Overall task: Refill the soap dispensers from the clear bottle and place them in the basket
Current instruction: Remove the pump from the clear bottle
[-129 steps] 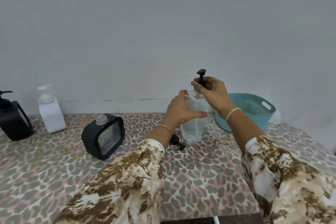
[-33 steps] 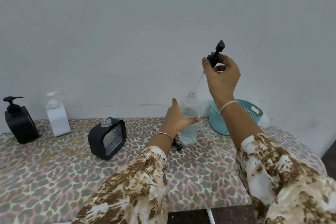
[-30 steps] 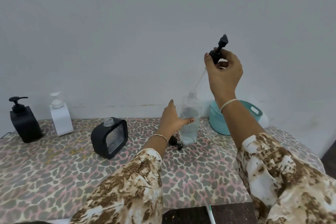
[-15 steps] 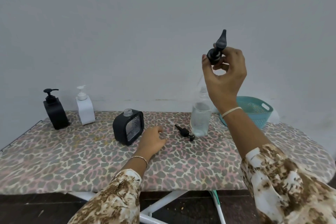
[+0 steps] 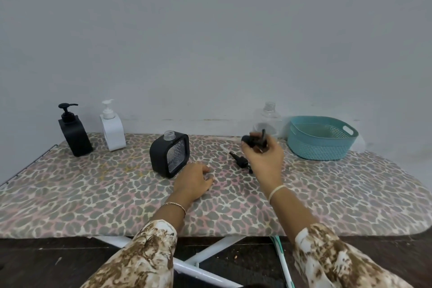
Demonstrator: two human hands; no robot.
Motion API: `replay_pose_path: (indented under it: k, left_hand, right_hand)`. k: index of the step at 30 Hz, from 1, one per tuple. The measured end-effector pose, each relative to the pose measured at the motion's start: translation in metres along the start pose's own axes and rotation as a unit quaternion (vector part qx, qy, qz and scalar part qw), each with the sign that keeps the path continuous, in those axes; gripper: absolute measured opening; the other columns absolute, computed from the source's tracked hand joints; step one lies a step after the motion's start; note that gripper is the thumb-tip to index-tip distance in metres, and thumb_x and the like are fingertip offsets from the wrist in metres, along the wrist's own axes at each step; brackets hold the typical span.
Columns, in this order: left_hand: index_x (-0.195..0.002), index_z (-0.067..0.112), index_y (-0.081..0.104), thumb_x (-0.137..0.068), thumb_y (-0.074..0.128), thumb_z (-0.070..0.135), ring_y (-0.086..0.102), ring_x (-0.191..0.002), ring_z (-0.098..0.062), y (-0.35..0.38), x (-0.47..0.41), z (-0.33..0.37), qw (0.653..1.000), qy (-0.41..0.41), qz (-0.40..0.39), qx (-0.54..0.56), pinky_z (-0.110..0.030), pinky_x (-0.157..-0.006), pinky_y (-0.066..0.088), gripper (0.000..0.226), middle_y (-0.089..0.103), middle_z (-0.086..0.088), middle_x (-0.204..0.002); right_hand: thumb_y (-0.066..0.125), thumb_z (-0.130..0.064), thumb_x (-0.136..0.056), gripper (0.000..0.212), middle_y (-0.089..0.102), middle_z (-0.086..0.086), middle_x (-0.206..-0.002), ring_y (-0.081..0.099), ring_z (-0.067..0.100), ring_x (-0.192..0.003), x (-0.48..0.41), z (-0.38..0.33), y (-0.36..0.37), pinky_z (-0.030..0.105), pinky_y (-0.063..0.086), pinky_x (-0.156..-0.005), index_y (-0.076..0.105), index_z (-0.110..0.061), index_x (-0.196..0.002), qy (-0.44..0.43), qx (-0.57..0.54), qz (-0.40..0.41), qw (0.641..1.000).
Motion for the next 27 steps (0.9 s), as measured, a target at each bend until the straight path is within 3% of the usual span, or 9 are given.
replay_pose_path:
  k: [4,9,12,16,18,21,25,27]
  left_hand:
    - [-0.118,0.028,0.069,-0.087,0.066,0.041,0.063,-0.103,-0.013,-0.001,0.0,-0.001,1.0,-0.002,0.016,-0.016,-0.034,-0.088,0.054,0.034,0.068,0.006,-0.115]
    - [-0.113,0.029,0.07,-0.088,0.064,0.04,0.062,-0.102,-0.012,-0.003,0.0,0.0,0.998,0.013,0.045,-0.037,-0.028,-0.082,0.052,0.028,0.068,0.007,-0.112]
    - [-0.112,0.028,0.07,-0.088,0.063,0.038,0.062,-0.101,-0.013,-0.003,0.0,0.001,0.998,0.02,0.046,-0.041,-0.028,-0.079,0.052,0.027,0.068,0.006,-0.11]
    - [-0.112,0.027,0.07,-0.087,0.064,0.036,0.062,-0.102,-0.014,-0.006,-0.003,0.003,0.998,0.015,0.04,-0.04,-0.031,-0.081,0.053,0.027,0.068,0.005,-0.111]
    - [-0.114,0.025,0.069,-0.088,0.064,0.033,0.061,-0.105,-0.015,-0.006,-0.004,0.003,0.998,0.013,0.048,-0.037,-0.031,-0.084,0.052,0.028,0.067,0.004,-0.115]
    - [-0.115,0.024,0.068,-0.09,0.063,0.03,0.061,-0.106,-0.017,-0.007,-0.005,0.005,0.997,0.02,0.064,-0.036,-0.032,-0.084,0.051,0.026,0.066,0.001,-0.117]
    - [-0.117,0.024,0.067,-0.091,0.062,0.029,0.062,-0.102,-0.018,-0.006,-0.009,0.006,0.998,0.031,0.051,-0.034,-0.034,-0.085,0.052,0.027,0.066,0.001,-0.116]
    - [-0.114,0.024,0.067,-0.09,0.063,0.03,0.062,-0.1,-0.016,-0.004,-0.013,0.004,0.998,0.033,0.029,-0.041,-0.035,-0.085,0.053,0.026,0.067,0.002,-0.113]
  right_hand:
    - [0.083,-0.02,-0.071,0.023,0.064,-0.013,-0.078,0.057,-0.005,-0.072,0.011,0.034,0.001,0.015,0.045,-0.071,0.065,-0.02,-0.086,0.008,0.12,-0.007,0.993]
    - [0.078,-0.024,-0.071,0.026,0.063,-0.006,-0.08,0.061,0.012,-0.075,0.013,0.063,0.004,0.022,0.046,-0.067,0.058,-0.022,-0.089,0.004,0.241,-0.046,0.969]
    - [0.074,-0.029,-0.069,0.028,0.066,-0.004,-0.079,0.064,0.017,-0.076,0.012,0.075,0.005,0.035,0.053,-0.075,0.055,-0.028,-0.09,0.001,0.308,-0.071,0.949]
    - [0.071,-0.049,-0.068,0.032,0.065,-0.012,-0.094,0.059,0.013,-0.095,0.014,0.073,0.0,0.039,0.046,-0.09,0.059,-0.033,-0.093,-0.018,0.36,-0.062,0.931]
    - [0.067,-0.057,-0.072,0.042,0.062,-0.011,-0.102,0.055,0.012,-0.101,0.012,0.064,-0.004,0.037,0.041,-0.093,0.061,-0.029,-0.101,-0.047,0.362,-0.018,0.931]
    - [0.072,-0.046,-0.073,0.058,0.052,-0.001,-0.121,0.047,0.02,-0.117,-0.001,0.048,-0.011,0.041,0.035,-0.101,0.049,-0.019,-0.12,-0.079,0.332,0.07,0.937]
    - [0.079,-0.043,-0.07,0.099,0.025,0.011,-0.148,0.021,0.026,-0.14,-0.037,0.04,-0.018,0.046,0.019,-0.117,0.021,-0.01,-0.144,-0.007,0.291,0.098,0.952]
    - [0.082,-0.043,-0.067,0.11,0.022,0.013,-0.151,0.02,0.028,-0.142,-0.056,0.043,-0.017,0.049,0.02,-0.117,0.016,-0.007,-0.147,0.022,0.256,0.079,0.963]
Point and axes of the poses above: each hand's wrist, its own x-axis away from the middle knuckle, its own y-axis out of the palm, z = x × y, the point moved 2 cm from there along -x, towards the middle knuckle
